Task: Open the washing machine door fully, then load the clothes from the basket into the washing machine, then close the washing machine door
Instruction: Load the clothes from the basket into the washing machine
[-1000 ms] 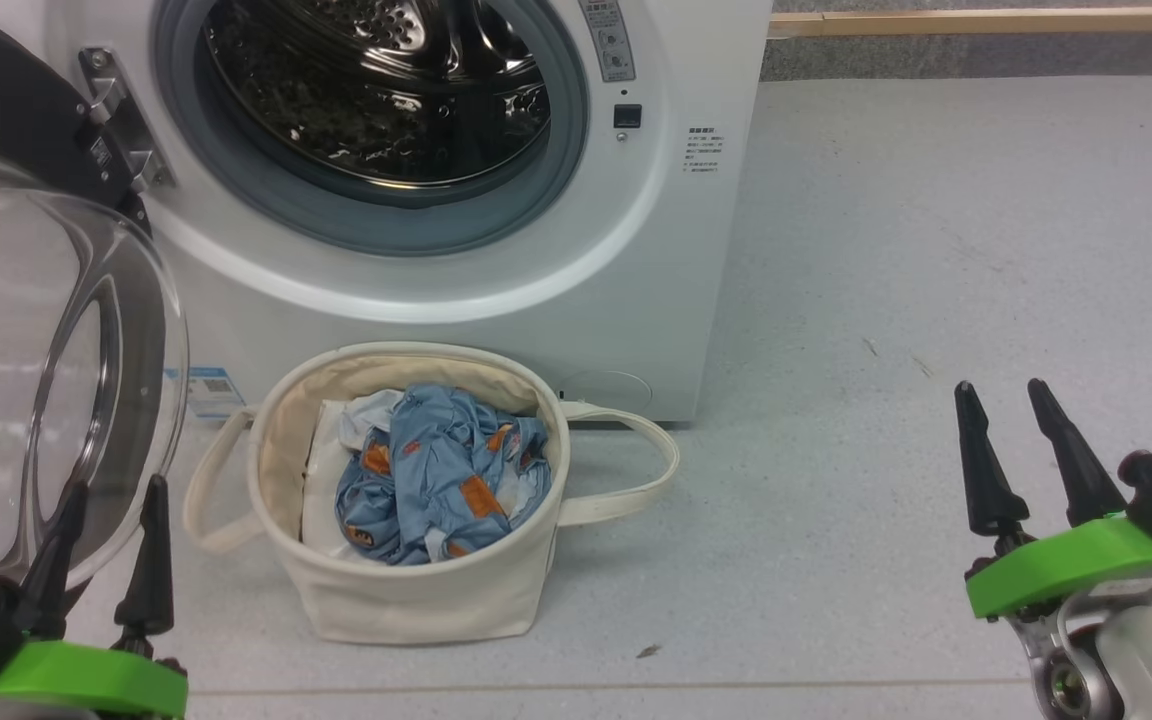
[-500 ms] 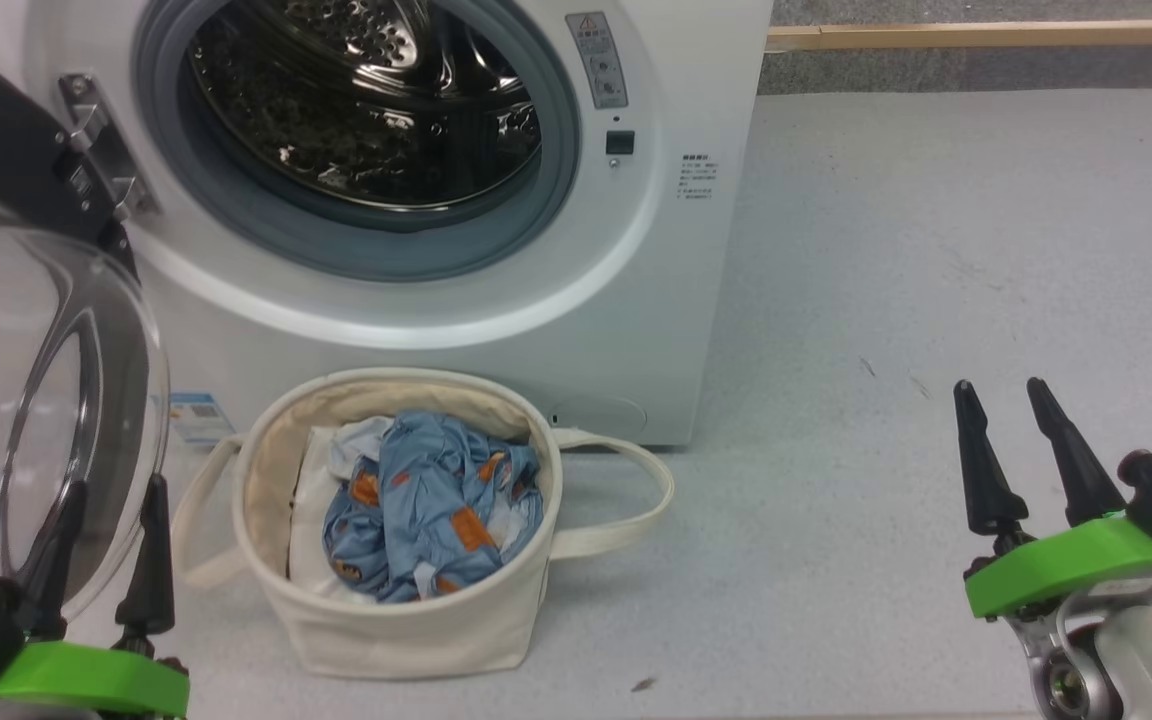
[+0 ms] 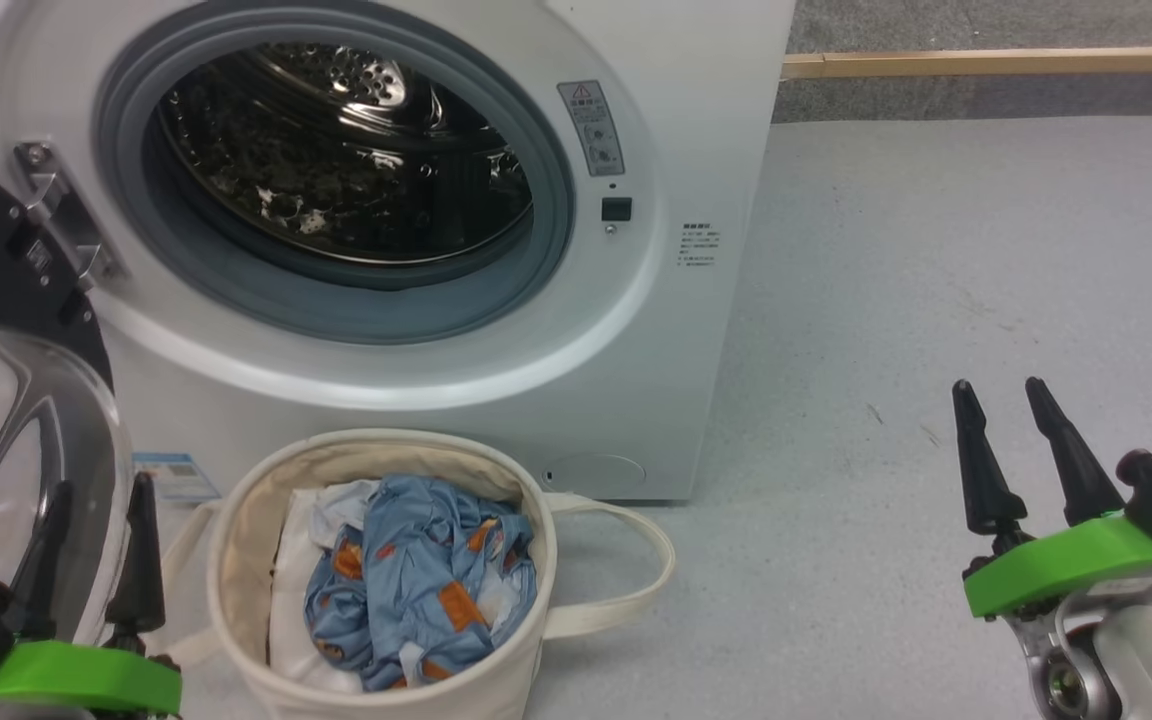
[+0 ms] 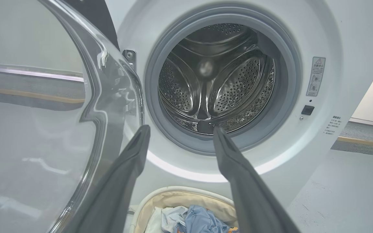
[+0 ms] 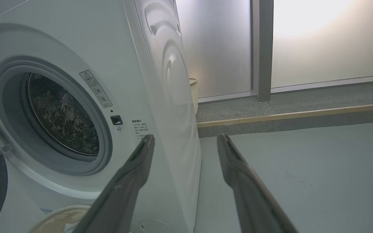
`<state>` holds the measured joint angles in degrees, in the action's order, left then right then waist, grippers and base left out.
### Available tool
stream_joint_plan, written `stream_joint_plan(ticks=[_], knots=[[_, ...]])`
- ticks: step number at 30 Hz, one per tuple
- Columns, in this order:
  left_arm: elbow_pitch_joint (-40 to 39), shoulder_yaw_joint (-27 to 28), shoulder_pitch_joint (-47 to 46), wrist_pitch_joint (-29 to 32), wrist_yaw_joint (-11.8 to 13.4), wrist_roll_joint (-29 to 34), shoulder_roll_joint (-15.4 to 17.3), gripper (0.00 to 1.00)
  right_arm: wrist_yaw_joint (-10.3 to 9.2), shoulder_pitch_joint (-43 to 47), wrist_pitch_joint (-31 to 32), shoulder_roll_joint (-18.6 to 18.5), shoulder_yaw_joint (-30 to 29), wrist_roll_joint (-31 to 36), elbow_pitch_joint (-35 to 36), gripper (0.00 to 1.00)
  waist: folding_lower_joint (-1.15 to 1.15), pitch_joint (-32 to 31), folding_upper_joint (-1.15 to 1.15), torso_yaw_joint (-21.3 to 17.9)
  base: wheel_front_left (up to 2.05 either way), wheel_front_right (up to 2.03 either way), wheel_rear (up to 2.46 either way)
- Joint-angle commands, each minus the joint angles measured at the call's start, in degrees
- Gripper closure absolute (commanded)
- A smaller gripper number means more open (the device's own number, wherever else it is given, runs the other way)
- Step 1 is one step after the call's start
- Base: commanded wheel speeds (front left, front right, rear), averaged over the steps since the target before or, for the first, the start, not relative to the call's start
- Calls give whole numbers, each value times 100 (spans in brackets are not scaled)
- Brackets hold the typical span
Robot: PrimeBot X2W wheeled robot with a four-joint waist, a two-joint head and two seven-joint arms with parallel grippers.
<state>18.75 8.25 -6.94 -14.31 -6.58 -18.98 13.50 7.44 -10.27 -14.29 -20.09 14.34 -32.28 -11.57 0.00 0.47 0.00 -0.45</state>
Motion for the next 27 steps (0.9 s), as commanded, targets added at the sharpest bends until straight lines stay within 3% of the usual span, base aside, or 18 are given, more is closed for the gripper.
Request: stream_joint_plan(ticks=[1,27], knots=[[-137,240,-257,-69,-11,38,105,0,5,-188,-71,-55,68,6,182,0,0,2,0,4,94,-88,-6],[-124,308,-293,-69,-44,99,-64,0,5,-249,-71,-39,181,-38,146,0,0,68,0,59,10,-10,0]])
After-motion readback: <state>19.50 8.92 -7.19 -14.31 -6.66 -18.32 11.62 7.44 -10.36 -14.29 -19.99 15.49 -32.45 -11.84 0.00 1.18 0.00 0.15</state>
